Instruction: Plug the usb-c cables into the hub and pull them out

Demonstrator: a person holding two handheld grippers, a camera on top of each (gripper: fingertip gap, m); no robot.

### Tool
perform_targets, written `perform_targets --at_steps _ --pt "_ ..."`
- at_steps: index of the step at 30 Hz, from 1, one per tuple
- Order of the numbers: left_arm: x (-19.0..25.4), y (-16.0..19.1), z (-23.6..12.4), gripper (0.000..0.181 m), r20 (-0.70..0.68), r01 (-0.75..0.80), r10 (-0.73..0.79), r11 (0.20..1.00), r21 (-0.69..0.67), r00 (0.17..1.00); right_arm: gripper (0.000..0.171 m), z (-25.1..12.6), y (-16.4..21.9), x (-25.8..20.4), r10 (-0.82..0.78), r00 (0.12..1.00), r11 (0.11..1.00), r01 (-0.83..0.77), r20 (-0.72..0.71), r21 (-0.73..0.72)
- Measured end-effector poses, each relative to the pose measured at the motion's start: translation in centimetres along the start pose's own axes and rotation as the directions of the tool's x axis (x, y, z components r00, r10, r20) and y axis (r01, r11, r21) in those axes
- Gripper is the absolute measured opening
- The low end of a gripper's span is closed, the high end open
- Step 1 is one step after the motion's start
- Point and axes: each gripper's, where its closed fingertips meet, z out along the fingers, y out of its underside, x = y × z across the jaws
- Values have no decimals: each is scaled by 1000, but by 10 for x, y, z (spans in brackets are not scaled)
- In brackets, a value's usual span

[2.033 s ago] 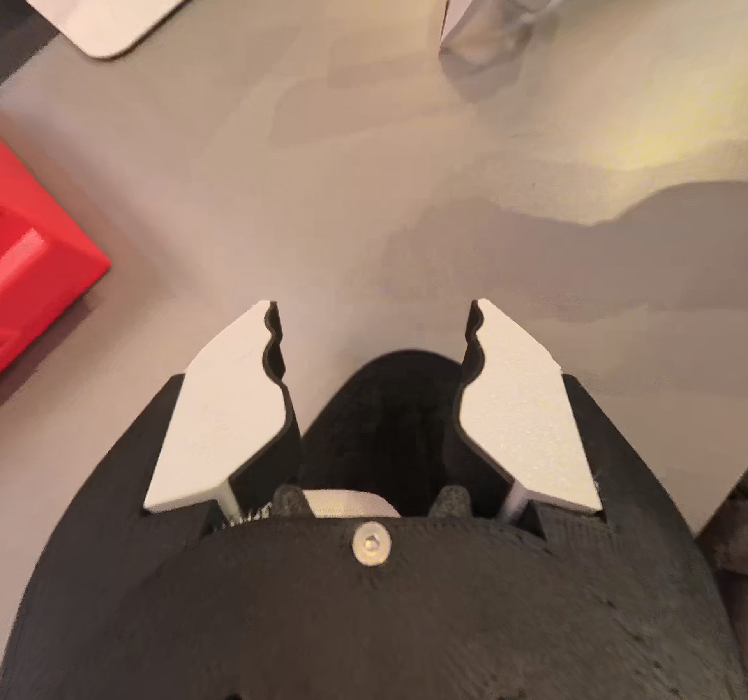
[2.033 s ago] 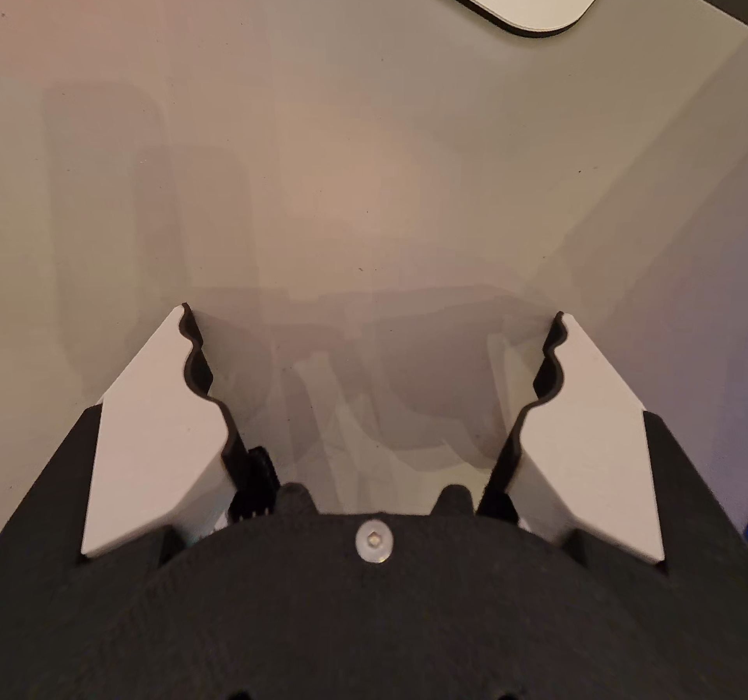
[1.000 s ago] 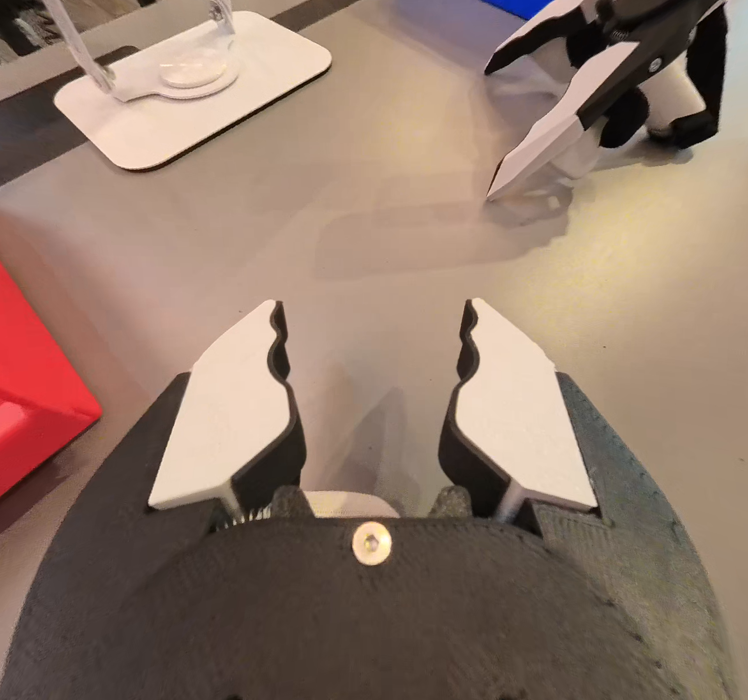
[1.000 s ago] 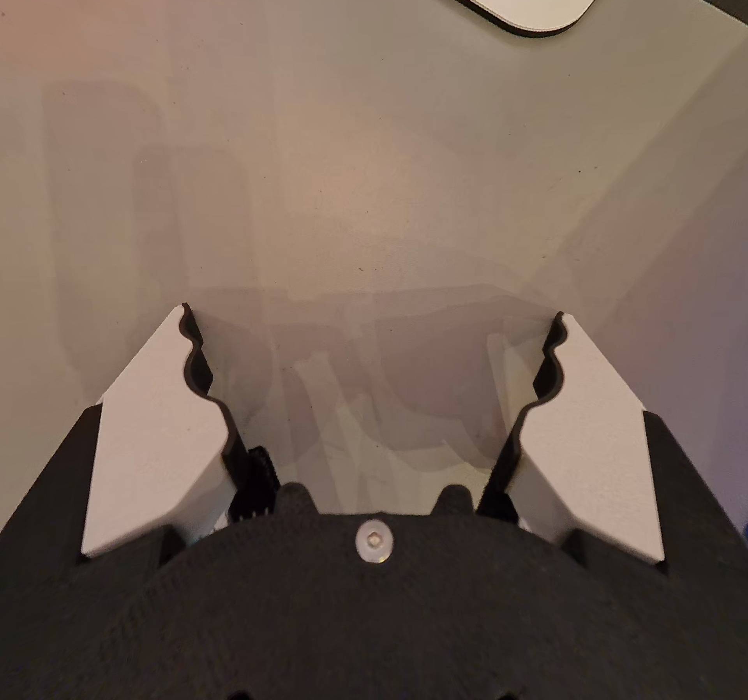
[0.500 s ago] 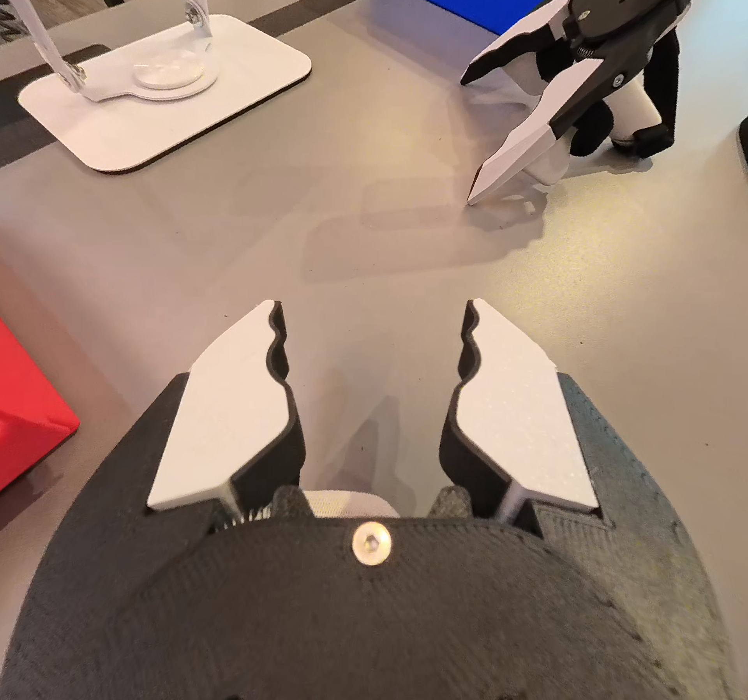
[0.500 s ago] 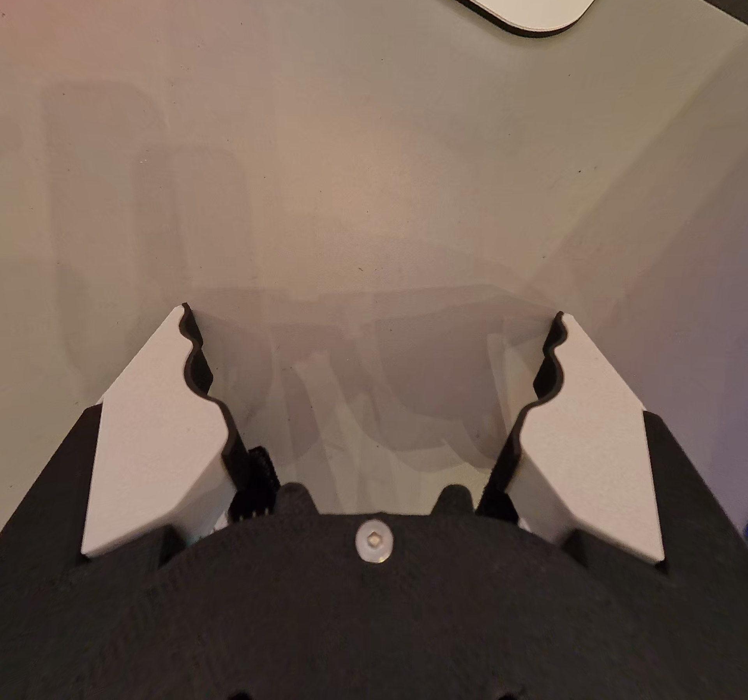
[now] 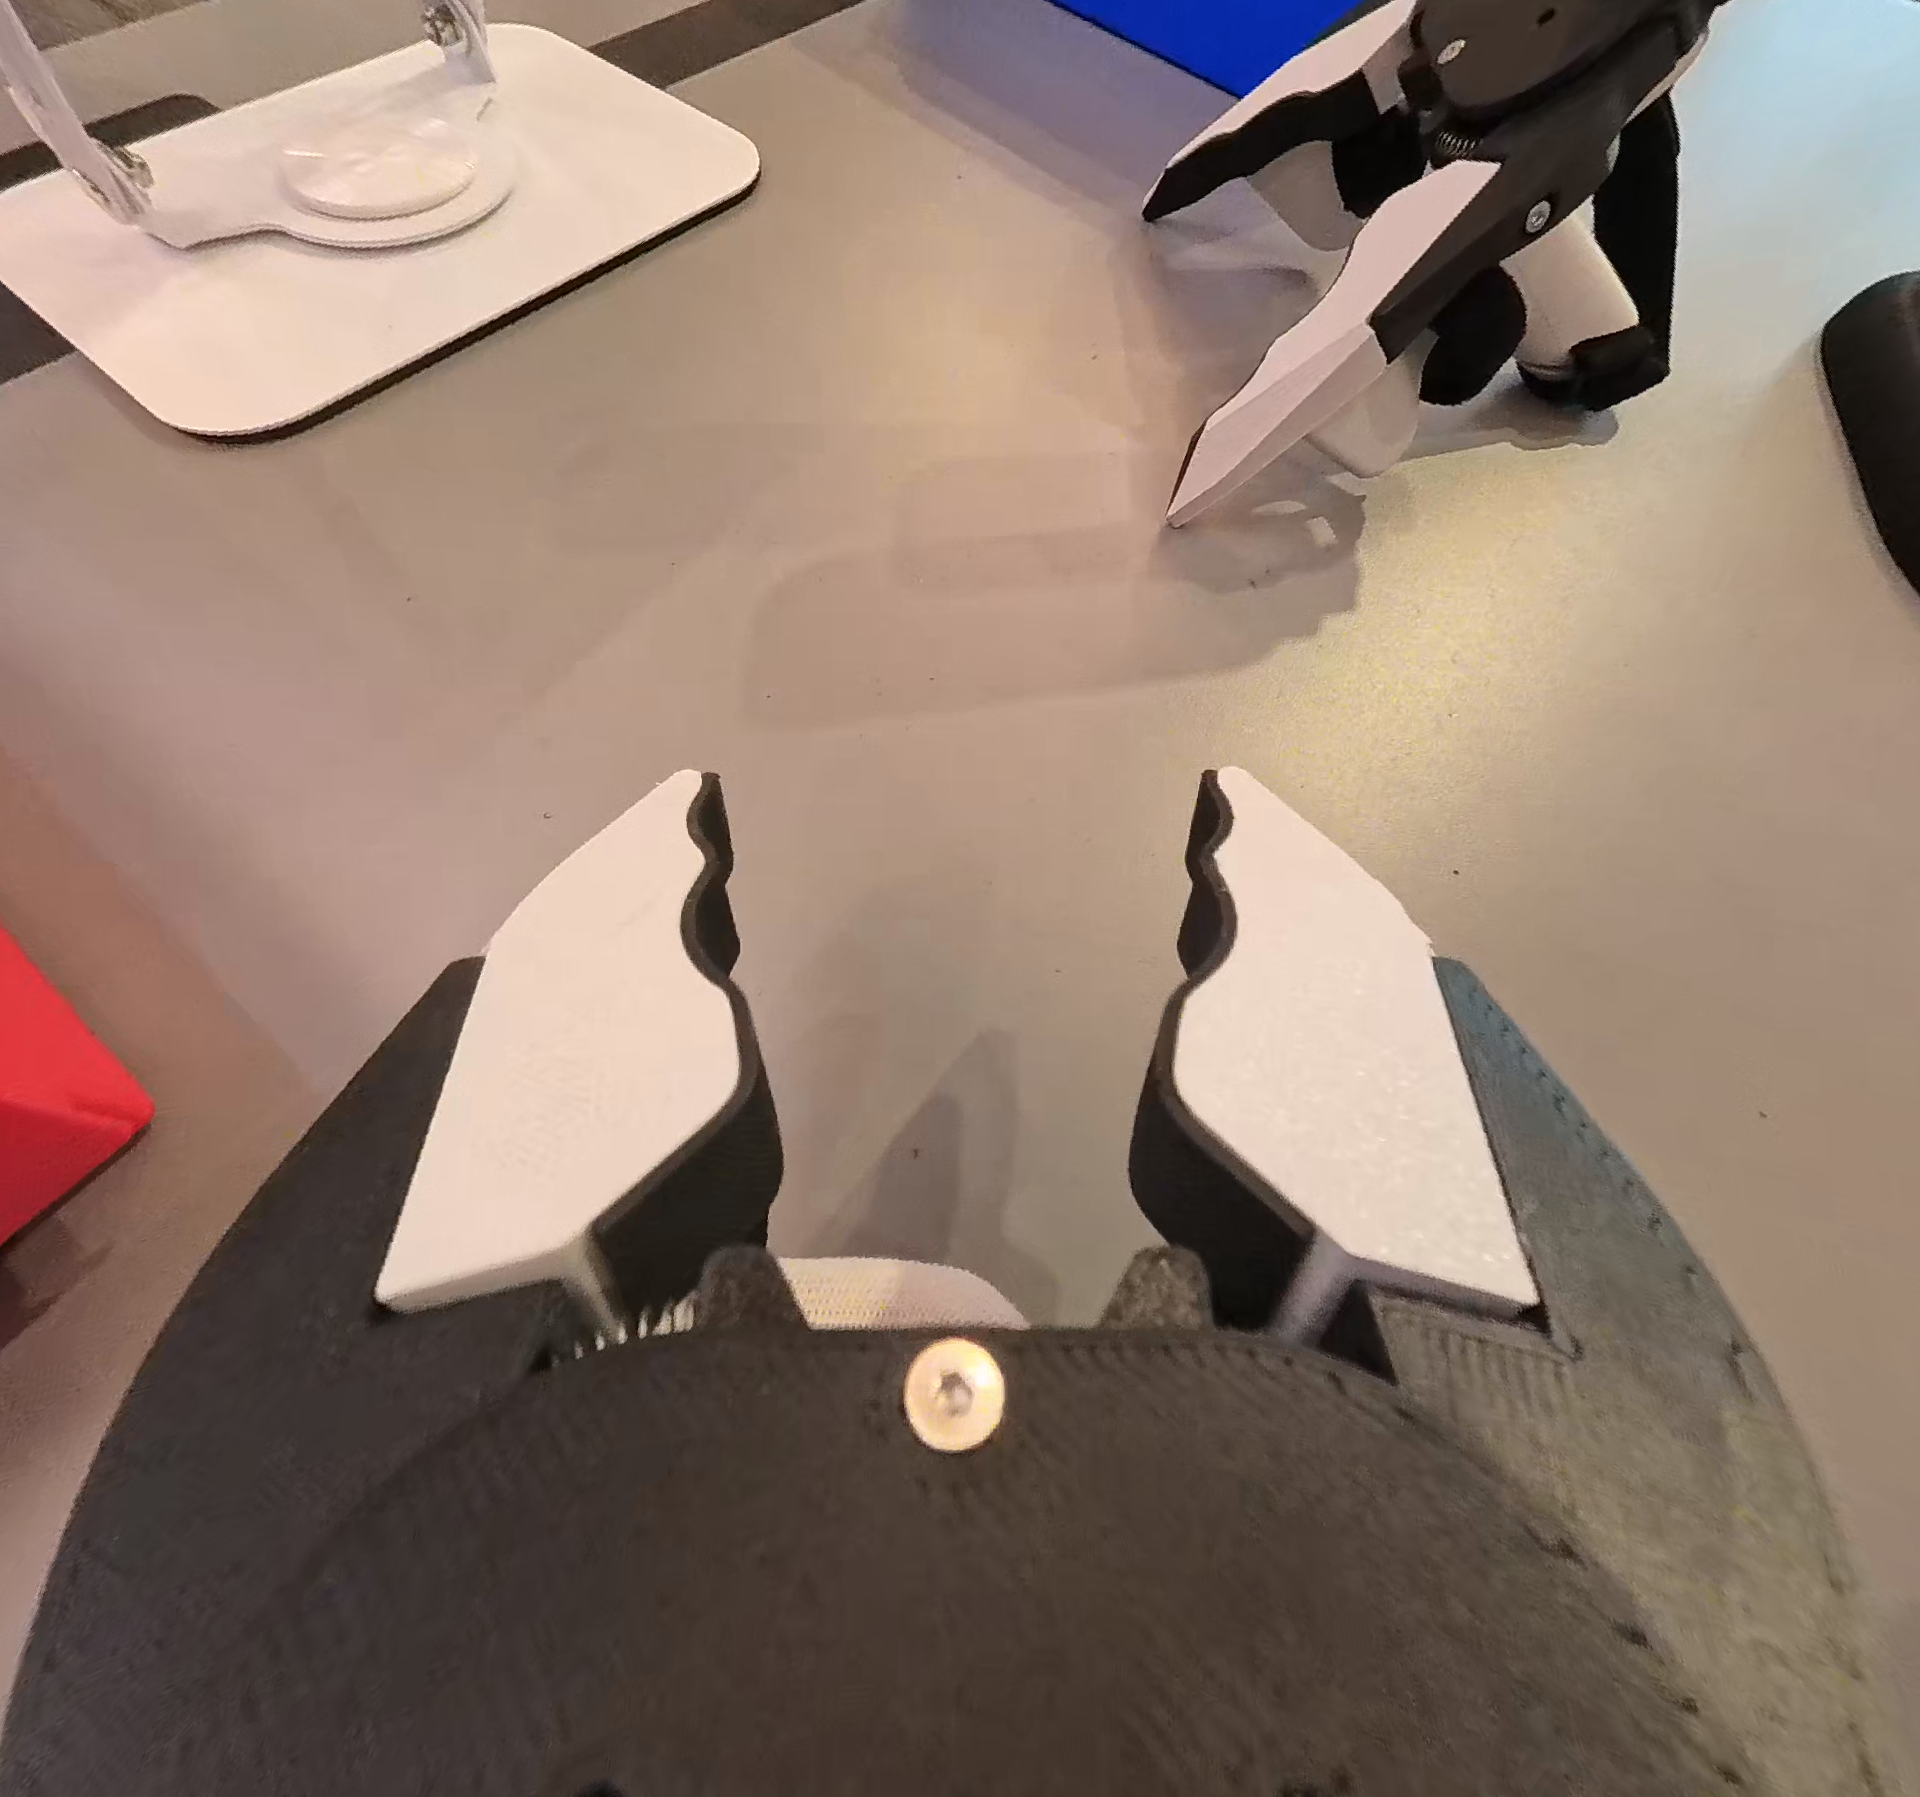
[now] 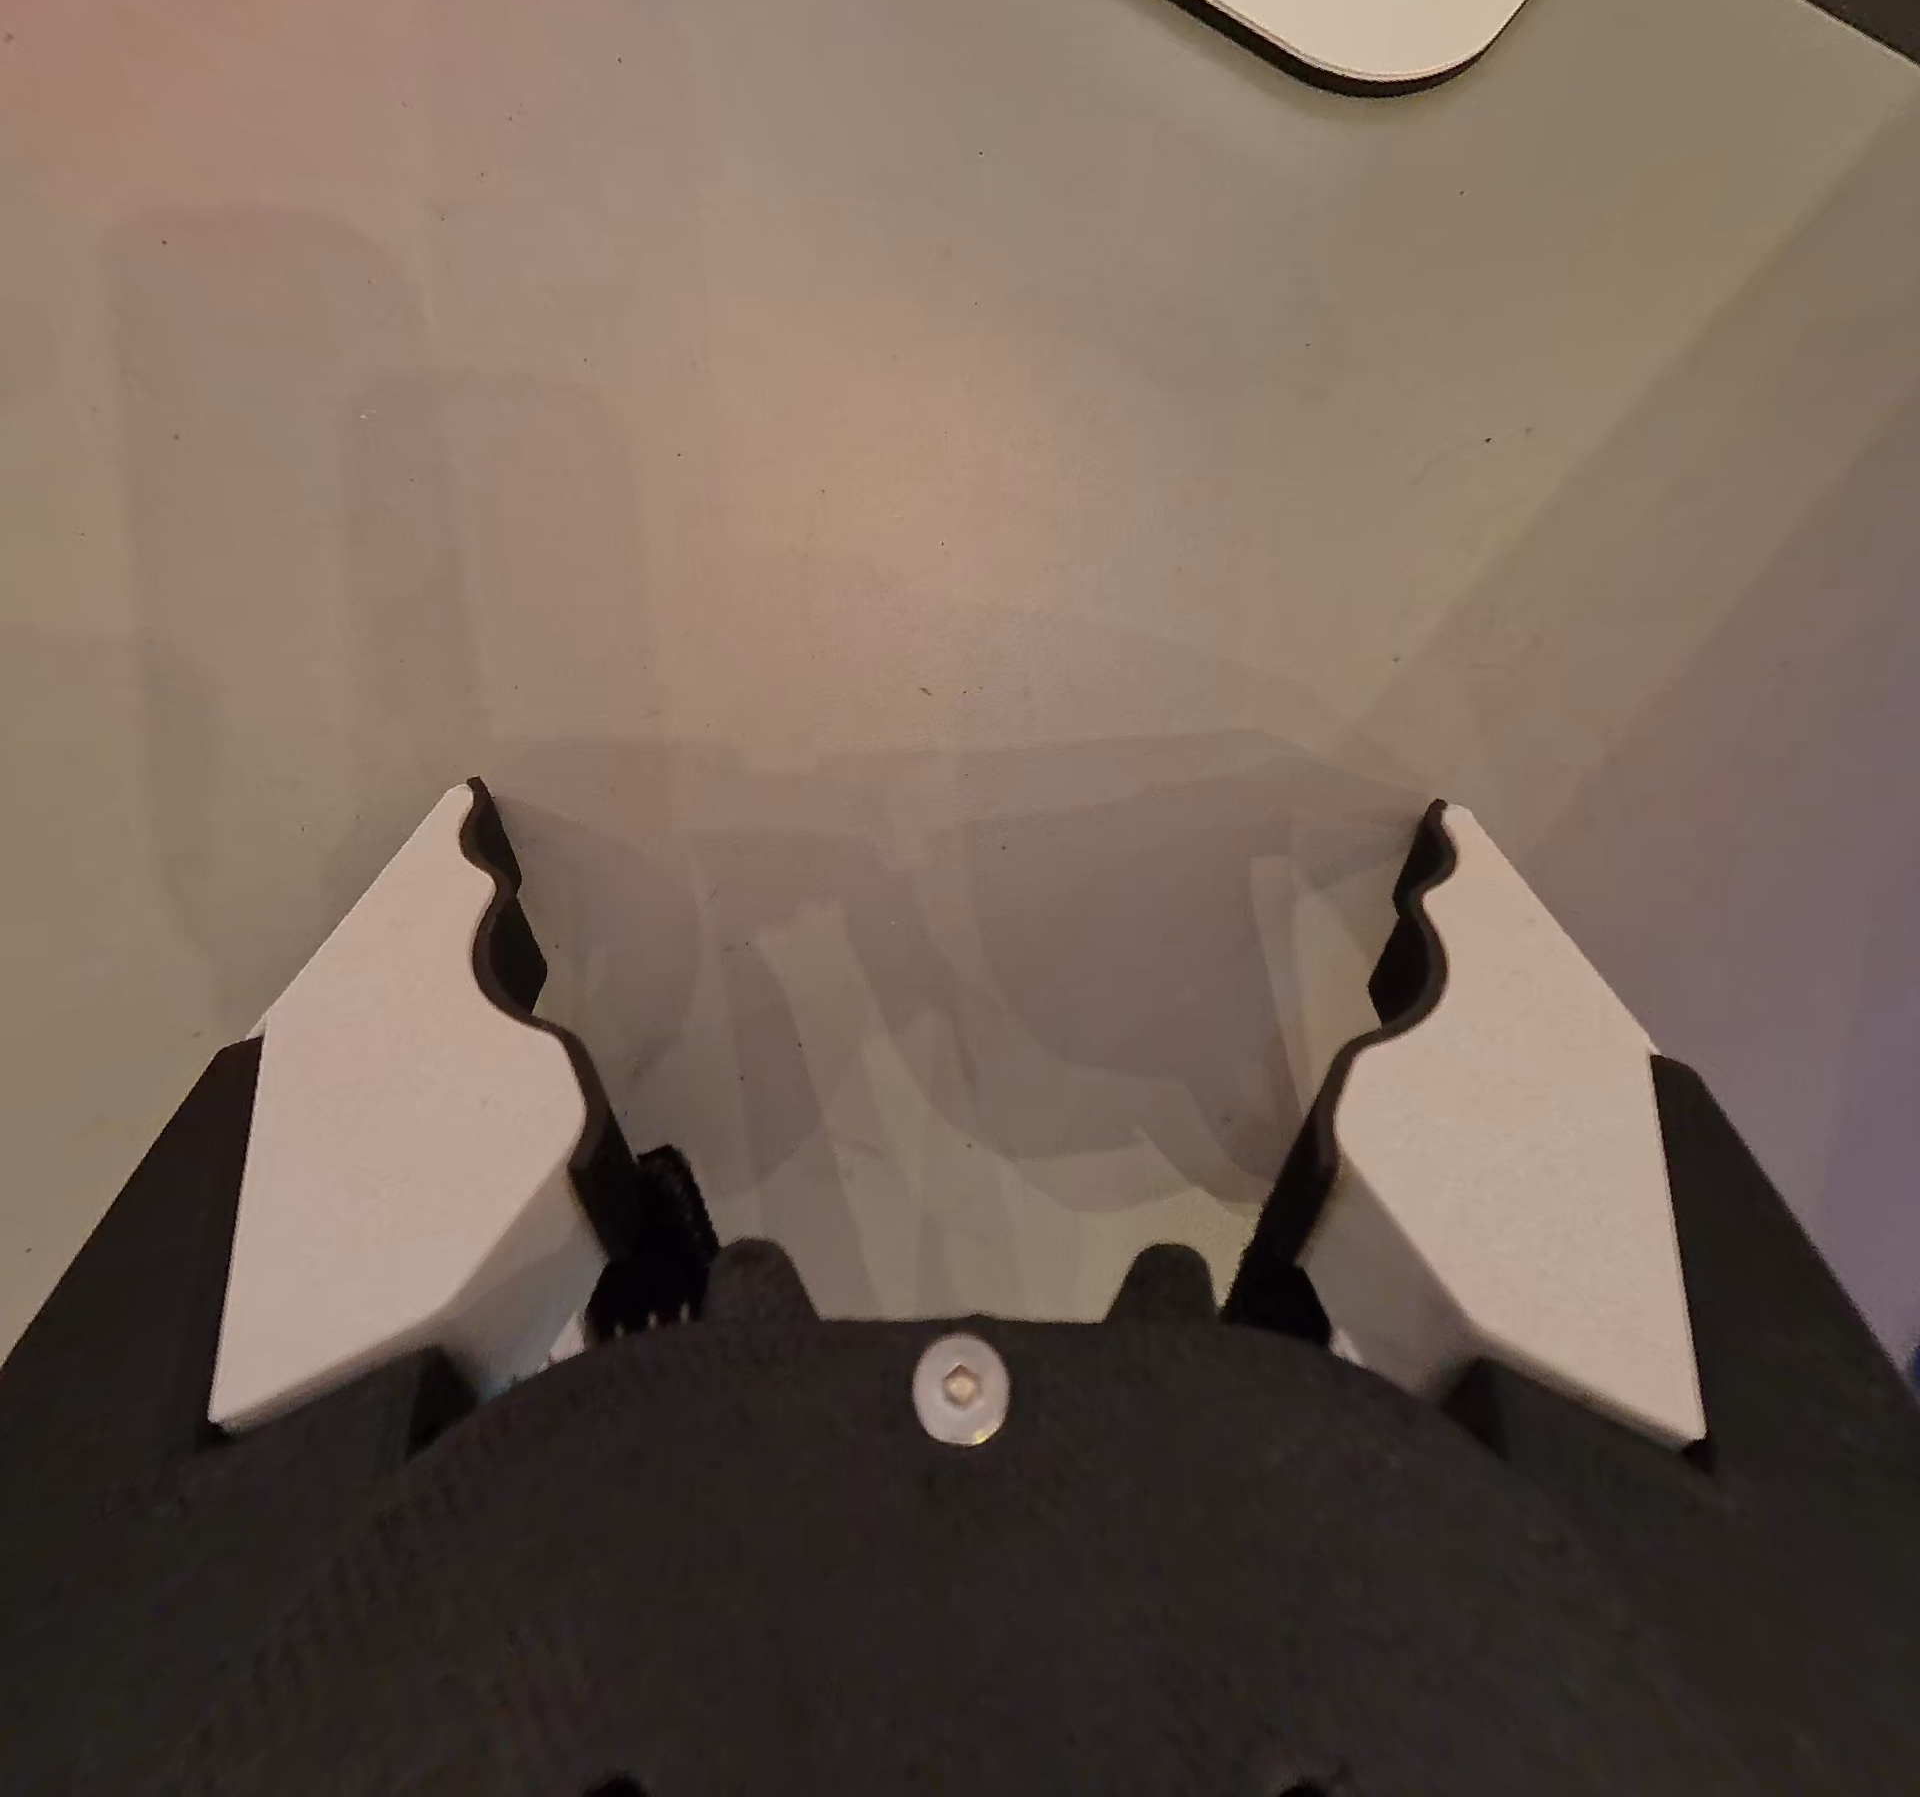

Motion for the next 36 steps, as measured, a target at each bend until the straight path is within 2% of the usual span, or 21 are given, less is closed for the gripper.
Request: perform_targets --at_steps 12,16,19,36 --pt "1 0 1 84 -12 3 -3 1000 -2 1000 159 0 0 0 0 1000 1000 0 0 0" --pt "-4 -3 -3 85 -18 49 -49 998 32 999 159 0 0 0 0 1000 1000 0 0 0" --pt "0 0 0 87 -10 9 -9 1000 9 1000 159 0 0 0 0 1000 1000 0 0 0" --pt "-2 3 3 87 -21 45 -46 999 -25 999 159 0 0 0 0 1000 1000 0 0 0"
